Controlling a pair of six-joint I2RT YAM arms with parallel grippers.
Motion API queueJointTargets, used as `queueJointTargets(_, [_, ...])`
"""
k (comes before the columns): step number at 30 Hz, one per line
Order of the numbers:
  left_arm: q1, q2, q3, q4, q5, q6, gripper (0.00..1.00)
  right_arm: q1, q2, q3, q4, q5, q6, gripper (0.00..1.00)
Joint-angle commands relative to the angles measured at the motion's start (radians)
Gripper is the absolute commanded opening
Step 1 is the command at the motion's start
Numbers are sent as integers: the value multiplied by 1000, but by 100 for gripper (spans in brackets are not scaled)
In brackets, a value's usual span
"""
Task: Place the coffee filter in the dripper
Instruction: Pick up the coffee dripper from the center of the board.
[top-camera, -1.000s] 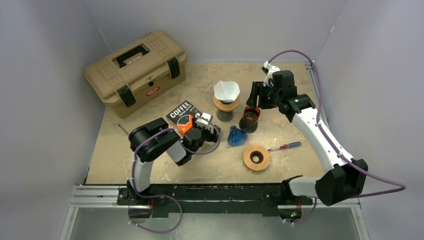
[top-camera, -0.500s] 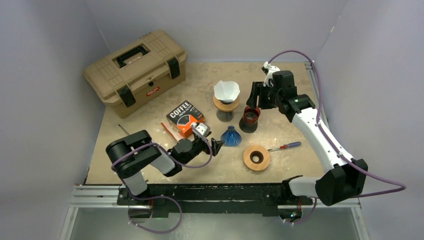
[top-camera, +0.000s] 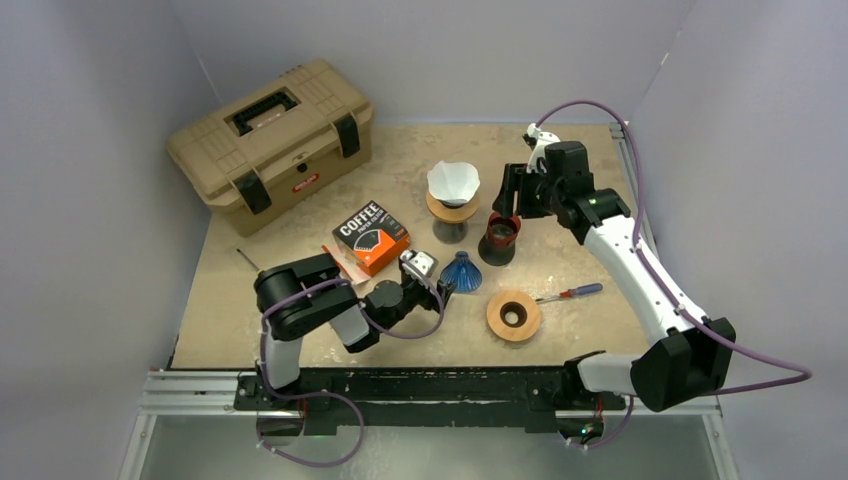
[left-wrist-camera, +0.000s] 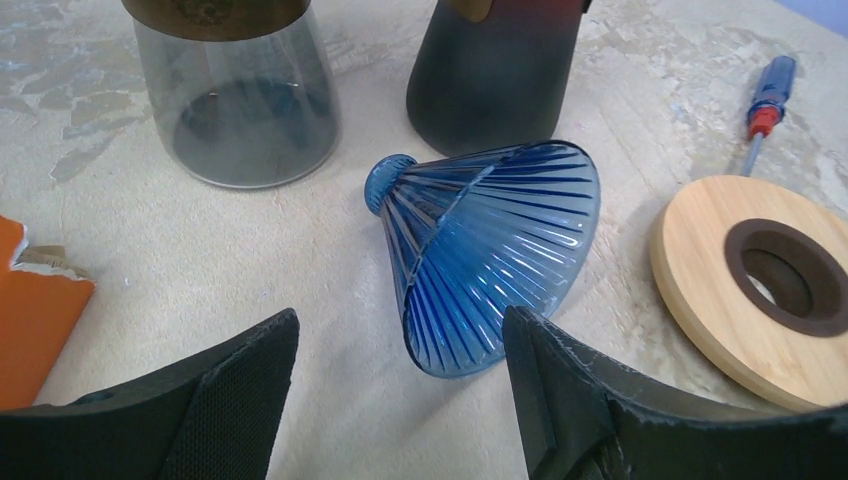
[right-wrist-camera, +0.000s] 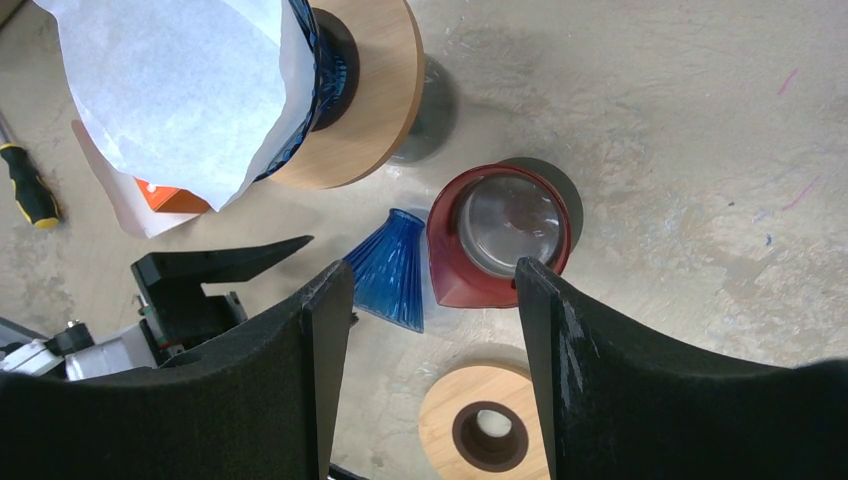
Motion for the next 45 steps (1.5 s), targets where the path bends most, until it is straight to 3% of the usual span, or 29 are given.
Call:
queueJointTargets(1, [-2, 63, 57, 119, -40, 7, 72, 2, -18, 12, 5, -7, -14, 64])
queueJointTargets(5, [-2, 92, 61, 188, -37, -14, 64, 2, -20, 11, 3, -9, -15, 64])
queueJointTargets(13, [-2, 37, 81, 99, -29, -40, 31, 2, -17, 14, 0, -12, -21, 64])
queueJointTargets(16, [-2, 24, 81, 85, -22, -42, 24, 1, -20, 14, 2, -11, -17, 64])
queueJointTargets(21, [-2, -8, 70, 79, 11, -53, 1, 1, -17, 35, -14, -12, -22, 64])
queueJointTargets(27, [-3, -59, 48, 57, 10, -113, 0, 1, -22, 48, -24, -12, -30, 65])
queueJointTargets(33, [-2, -167, 29, -45, 4, -162, 0, 2, -42, 22, -6, -34, -33, 76])
queueJointTargets(40, [-2, -361, 36, -330, -18, -160, 0, 2, -59, -1, 26, -38, -53, 85])
queueJointTargets(45, [-2, -496, 111, -682, -59, -158, 0, 1, -83, 8, 43, -81, -86, 89])
